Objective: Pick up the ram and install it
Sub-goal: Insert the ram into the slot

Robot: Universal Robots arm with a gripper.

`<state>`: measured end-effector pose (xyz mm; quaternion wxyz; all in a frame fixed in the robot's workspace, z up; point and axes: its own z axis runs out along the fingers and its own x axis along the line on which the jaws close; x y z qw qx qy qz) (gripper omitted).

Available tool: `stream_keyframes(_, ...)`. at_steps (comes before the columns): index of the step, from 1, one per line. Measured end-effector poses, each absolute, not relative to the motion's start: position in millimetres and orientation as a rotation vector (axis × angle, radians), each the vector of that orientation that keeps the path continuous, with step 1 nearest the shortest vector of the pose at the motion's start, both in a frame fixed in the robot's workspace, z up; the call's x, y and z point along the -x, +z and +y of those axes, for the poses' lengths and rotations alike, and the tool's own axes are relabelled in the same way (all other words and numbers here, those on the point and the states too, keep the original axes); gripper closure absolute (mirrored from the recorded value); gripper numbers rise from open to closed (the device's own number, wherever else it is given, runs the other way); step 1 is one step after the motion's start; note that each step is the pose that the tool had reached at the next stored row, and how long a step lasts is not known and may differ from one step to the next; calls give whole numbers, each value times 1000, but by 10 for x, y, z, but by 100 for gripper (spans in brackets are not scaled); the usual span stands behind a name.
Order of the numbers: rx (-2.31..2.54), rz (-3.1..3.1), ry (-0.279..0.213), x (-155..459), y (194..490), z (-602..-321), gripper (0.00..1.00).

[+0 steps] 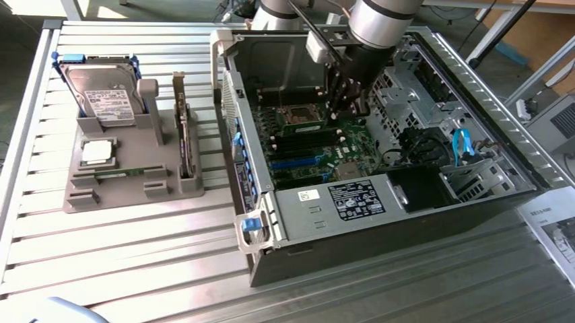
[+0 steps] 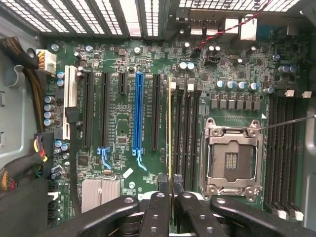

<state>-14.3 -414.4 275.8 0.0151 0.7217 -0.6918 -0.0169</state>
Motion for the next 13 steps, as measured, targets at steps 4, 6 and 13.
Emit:
stream_keyframes(4,-2246,-2153,-53,143,2740,-4144,87)
stream_keyframes(6,-2246,-2153,-53,143,2740,-4144,87)
stream_keyframes(13,-2232,-2168,-53,143,2736,-4144,87)
